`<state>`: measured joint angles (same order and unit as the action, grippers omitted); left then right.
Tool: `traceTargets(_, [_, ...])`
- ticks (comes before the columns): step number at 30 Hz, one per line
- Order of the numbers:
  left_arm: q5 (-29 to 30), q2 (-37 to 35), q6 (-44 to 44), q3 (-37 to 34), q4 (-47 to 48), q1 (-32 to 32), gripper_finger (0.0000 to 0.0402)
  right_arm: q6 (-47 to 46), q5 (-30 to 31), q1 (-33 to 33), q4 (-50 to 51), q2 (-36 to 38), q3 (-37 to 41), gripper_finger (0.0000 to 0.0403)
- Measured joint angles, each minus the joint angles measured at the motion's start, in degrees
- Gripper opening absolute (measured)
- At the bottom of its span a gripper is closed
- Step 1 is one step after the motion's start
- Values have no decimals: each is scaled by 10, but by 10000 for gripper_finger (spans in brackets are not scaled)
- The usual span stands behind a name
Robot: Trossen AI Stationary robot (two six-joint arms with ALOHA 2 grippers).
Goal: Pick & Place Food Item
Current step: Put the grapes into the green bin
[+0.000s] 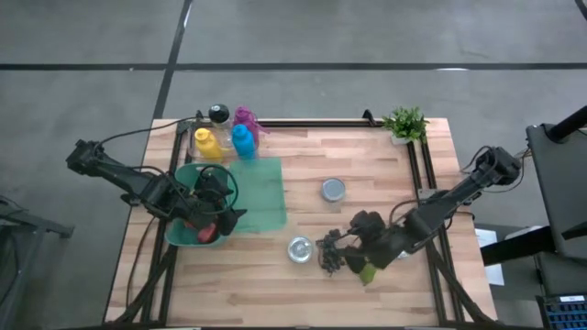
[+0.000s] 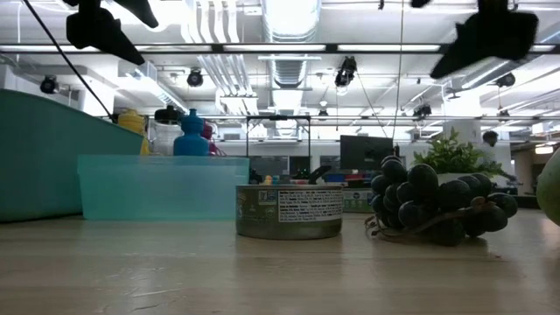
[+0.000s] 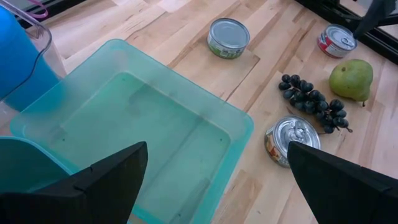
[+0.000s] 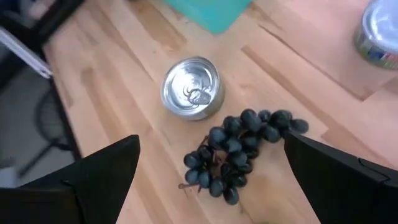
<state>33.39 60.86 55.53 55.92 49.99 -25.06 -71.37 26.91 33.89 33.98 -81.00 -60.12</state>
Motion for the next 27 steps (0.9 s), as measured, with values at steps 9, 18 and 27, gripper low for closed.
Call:
traceTargets(9, [0,0,0,0,0,0,393,-66,64,0,188,-156,-187,396])
traceTargets(18, [0,0,0,0,0,0,393,-181,28,1,267,-251,-280,396])
traceTargets(27, [0,0,0,0,0,0,393,-212,47,14,282,-279,-288,396])
